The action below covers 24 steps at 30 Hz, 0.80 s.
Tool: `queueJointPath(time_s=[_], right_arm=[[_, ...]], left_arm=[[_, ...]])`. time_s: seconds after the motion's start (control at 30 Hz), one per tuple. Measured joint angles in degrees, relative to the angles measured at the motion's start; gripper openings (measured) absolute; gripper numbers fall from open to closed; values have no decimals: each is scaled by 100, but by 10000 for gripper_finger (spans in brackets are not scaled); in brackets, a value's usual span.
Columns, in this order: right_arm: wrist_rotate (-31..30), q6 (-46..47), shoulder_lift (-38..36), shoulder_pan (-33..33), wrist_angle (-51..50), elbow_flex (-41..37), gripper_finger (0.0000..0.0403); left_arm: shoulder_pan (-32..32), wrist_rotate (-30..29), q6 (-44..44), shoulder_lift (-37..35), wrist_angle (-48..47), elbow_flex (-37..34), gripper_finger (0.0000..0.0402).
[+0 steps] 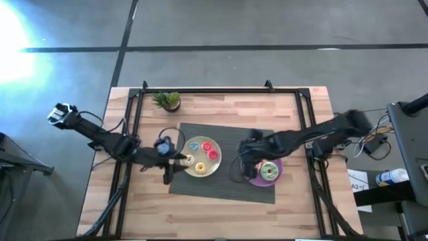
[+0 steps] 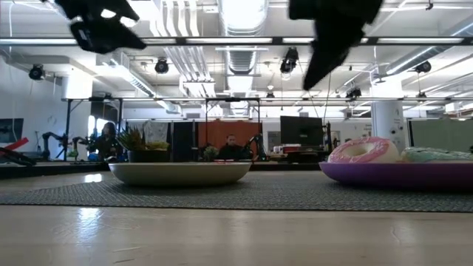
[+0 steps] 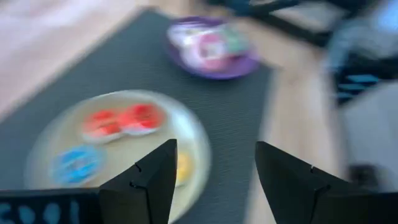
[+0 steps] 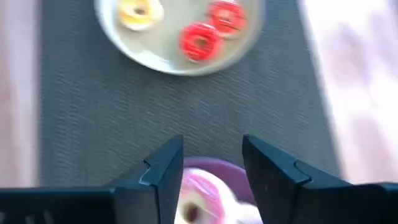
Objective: Pick & Place donuts
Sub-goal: Return to Home Position
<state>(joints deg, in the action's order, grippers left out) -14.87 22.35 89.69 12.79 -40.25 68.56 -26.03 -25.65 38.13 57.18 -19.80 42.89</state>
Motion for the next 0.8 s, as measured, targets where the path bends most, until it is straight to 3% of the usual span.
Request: queueJointPath(time_s=[0.1, 0.17, 0.23, 0.33, 0.43, 0.53, 0.63, 0.73, 0.8], right_arm=[[-313, 160, -783, 31, -87, -451, 150], [-353, 1060, -1392, 29, 1, -603, 146], [-429, 1868, -1935, 46, 53, -792, 141], [-500, 1914, -2606, 307, 592, -1226, 137], [-523, 1301, -3263, 698, 2409, -2063, 137], [-151, 1123, -3569, 972, 4628, -3308, 139], [122, 1073, -3590, 1097, 6415, -4385, 142], [233, 1108, -3818, 916, 7062, -4916, 143], [315, 1124, -4031, 670, 7043, -5160, 143]], left_arm=[[527, 937, -272, 62, 956, -308, 190], [796, 977, -217, 52, 816, -383, 190], [968, 1127, 545, -2, 519, -379, 190], [895, 1275, 310, 22, 1034, -494, 190], [904, 1643, -454, 60, 2760, -899, 190], [984, 1860, -503, 287, 4900, -1603, 190], [1005, 1973, -507, 492, 6369, -2247, 190], [1526, 2185, -490, 369, 6817, -2564, 190], [2121, 2791, -470, 176, 6768, -2659, 190]])
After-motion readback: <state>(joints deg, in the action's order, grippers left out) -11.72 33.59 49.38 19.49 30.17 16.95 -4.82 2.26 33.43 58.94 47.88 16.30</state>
